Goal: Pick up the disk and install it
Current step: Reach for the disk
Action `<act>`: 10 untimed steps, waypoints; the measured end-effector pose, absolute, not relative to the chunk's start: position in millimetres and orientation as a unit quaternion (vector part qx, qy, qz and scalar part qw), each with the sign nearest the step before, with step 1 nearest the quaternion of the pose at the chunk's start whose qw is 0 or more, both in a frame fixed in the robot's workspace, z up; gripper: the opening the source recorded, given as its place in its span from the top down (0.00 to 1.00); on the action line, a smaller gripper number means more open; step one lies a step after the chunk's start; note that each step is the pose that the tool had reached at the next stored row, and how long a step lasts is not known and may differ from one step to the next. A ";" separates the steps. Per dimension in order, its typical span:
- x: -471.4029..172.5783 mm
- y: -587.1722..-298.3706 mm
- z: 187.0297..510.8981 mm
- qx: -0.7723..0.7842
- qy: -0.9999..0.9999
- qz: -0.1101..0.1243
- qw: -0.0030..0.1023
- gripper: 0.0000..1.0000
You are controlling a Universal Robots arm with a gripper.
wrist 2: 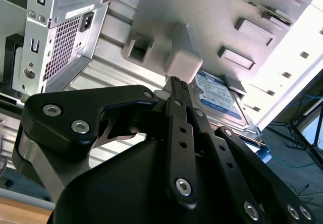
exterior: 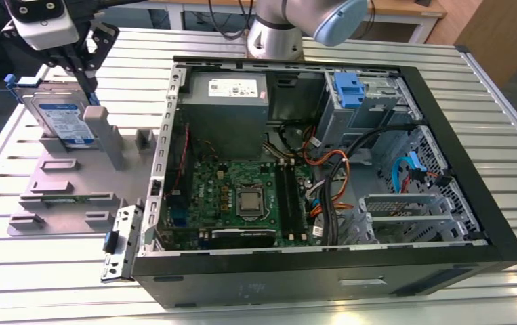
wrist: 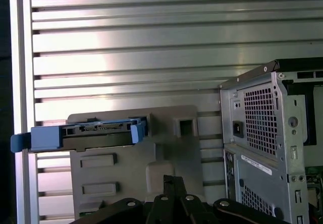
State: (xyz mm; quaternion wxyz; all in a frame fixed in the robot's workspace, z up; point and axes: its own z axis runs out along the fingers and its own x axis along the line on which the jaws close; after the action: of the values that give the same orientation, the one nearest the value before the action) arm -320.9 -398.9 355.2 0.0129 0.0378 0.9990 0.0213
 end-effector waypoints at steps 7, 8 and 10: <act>-323.5 -398.9 355.1 0.038 0.999 0.021 0.013 0.89; -323.8 -398.9 355.1 0.038 0.999 0.021 0.013 0.89; -324.3 -398.9 355.1 0.038 0.999 0.021 0.013 0.89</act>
State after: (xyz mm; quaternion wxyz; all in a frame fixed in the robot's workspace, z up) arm -324.3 -398.9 355.1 0.0129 0.0379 0.9990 0.0213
